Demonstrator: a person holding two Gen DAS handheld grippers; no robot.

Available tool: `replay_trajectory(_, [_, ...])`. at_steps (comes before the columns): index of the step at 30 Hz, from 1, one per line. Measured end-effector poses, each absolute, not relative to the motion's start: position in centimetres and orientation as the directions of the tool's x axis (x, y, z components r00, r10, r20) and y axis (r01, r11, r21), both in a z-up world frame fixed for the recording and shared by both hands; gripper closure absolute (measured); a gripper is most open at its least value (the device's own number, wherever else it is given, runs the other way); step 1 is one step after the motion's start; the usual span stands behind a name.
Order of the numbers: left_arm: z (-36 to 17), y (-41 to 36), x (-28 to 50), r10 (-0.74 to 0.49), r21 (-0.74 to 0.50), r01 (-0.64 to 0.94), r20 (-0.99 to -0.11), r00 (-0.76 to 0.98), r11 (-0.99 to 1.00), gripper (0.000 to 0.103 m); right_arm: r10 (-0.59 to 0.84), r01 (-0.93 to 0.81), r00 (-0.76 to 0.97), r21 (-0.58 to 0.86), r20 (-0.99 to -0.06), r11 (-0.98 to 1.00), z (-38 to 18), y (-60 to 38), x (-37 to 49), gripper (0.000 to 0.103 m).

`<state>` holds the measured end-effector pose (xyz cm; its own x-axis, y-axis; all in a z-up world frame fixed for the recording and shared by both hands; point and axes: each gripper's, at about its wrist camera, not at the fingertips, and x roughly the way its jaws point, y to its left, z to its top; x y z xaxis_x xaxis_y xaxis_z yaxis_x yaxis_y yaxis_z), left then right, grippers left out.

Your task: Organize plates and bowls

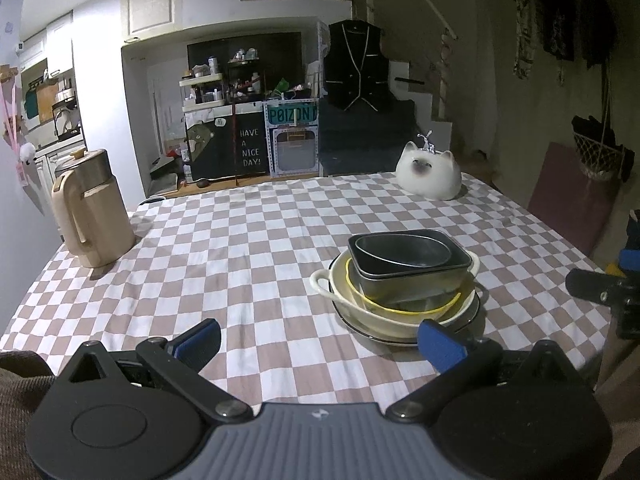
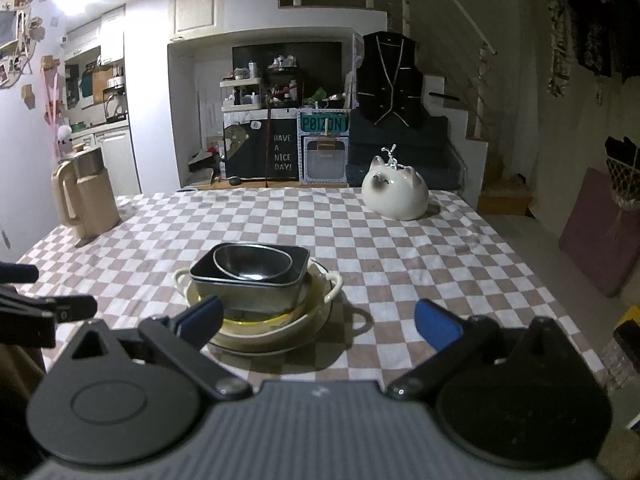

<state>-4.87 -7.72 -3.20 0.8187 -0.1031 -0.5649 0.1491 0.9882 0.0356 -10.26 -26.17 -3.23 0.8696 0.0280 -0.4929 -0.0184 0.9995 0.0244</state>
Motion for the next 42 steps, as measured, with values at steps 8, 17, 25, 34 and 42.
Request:
replay_trajectory(8, [-3.46,-7.77,-5.22,-0.122,0.021,0.162,-0.565,0.816,0.987,0.0,0.01,-0.011,0.862,0.0,-0.507,1.0,-3.56,-26.16,-10.09,0.001])
replay_trajectory(17, [-3.46,-7.8,-5.37,-0.126,0.02,0.165,-0.564,0.816,0.986,0.0,0.014,-0.019,0.86,-0.005,-0.51,1.0,-3.63,-26.0,-10.12,0.001])
replay_trajectory(25, [-3.37,-8.11,-5.46,-0.13,0.018,0.169,-0.56,0.818,0.985,0.0,0.014,-0.022,0.857,-0.008,-0.515,1.0,-3.71,-25.89,-9.96,0.001])
replay_trajectory(34, [-3.38,-8.08,-5.46,-0.131,0.018,0.17,-0.56,0.818,0.985,0.0,0.015,-0.022,0.857,-0.007,-0.515,1.0,-3.75,-25.97,-9.91,0.001])
replay_trajectory(42, [-3.41,-8.05,-5.46,-0.131,0.017,0.169,-0.56,0.818,0.985,0.0,0.018,-0.024,0.857,-0.005,-0.515,1.0,-3.78,-25.88,-9.85,0.001])
